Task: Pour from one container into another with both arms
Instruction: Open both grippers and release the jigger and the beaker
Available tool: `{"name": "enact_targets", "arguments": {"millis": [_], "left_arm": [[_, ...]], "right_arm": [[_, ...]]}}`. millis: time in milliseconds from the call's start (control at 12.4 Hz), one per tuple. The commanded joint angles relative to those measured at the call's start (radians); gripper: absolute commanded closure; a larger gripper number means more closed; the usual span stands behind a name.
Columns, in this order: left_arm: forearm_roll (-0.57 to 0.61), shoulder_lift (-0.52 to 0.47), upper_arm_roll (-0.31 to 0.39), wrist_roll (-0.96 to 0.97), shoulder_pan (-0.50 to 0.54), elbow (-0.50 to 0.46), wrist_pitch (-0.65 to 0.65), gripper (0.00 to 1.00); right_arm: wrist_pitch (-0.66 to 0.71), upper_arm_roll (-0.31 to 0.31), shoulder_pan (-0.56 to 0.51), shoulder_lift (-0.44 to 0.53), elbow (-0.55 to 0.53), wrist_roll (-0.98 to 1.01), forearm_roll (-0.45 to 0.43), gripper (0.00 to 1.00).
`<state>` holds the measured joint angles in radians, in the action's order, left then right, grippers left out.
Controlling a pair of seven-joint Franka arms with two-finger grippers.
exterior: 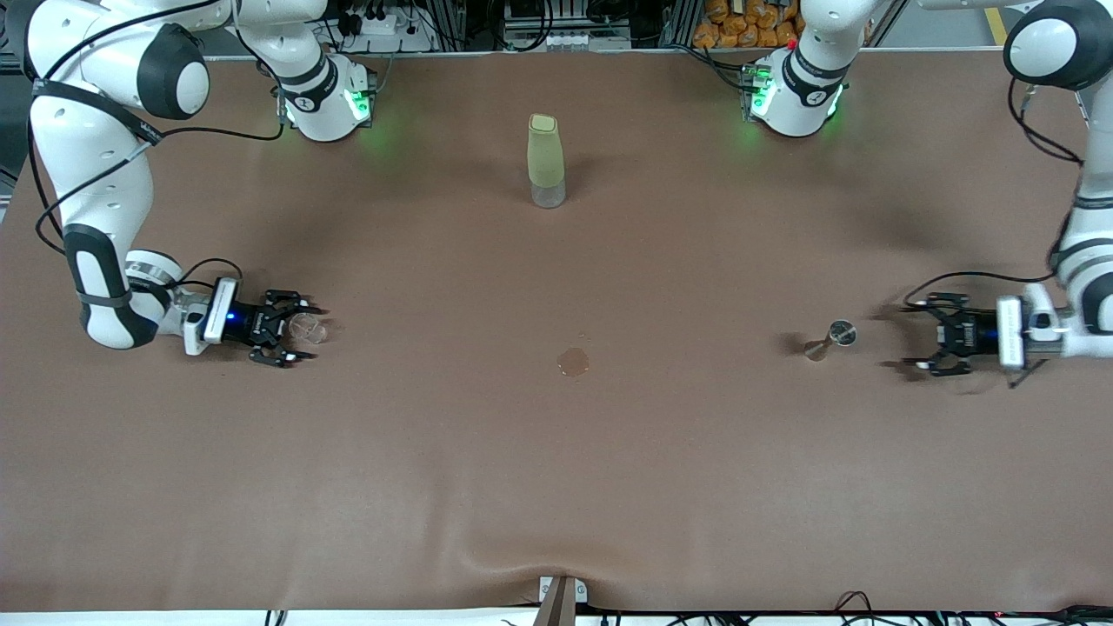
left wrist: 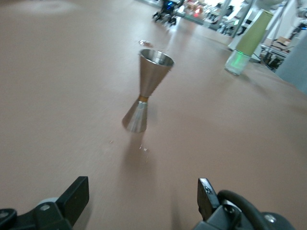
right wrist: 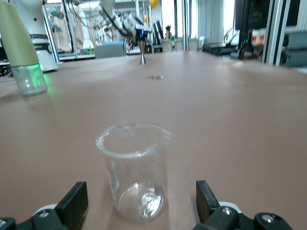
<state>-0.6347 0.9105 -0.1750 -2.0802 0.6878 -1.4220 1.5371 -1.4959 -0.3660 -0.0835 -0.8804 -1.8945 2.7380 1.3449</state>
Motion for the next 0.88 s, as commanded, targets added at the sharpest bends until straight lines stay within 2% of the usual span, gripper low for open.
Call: {"name": "enact_targets", "arguments": {"millis": [0, 241, 482, 643, 804], "left_arm": [[0.035, -0.074, 0.014, 0.235, -0.013, 0.046, -0.023, 0.0], [0.085, -0.221, 0.006, 0.589, -0.053, 0.077, -0.018, 0.0], [0.186, -0.402, 0.011, 0.984, -0.157, 0.08, 0.0, 0.0], [0.327, -0.516, 0.008, 1.228, -0.238, 0.081, 0.021, 0.0], [0.471, -0.608, -0.009, 1.475, -0.324, 0.08, 0.025, 0.0]], "right_arm": [[-0.024, -0.06, 0.027, 0.084, -0.023, -0.117, -0.145, 0.0], [-0.105, -0.106, 0.045, 0.243, -0.023, -0.447, -0.336, 0.0], [-0.156, -0.111, 0.059, 0.443, -0.021, -0.834, -0.542, 0.0], [-0.149, -0.111, 0.085, 0.539, 0.01, -1.114, -0.669, 0.0], [-0.1, -0.11, 0.108, 0.596, 0.078, -1.393, -0.771, 0.0]]}}
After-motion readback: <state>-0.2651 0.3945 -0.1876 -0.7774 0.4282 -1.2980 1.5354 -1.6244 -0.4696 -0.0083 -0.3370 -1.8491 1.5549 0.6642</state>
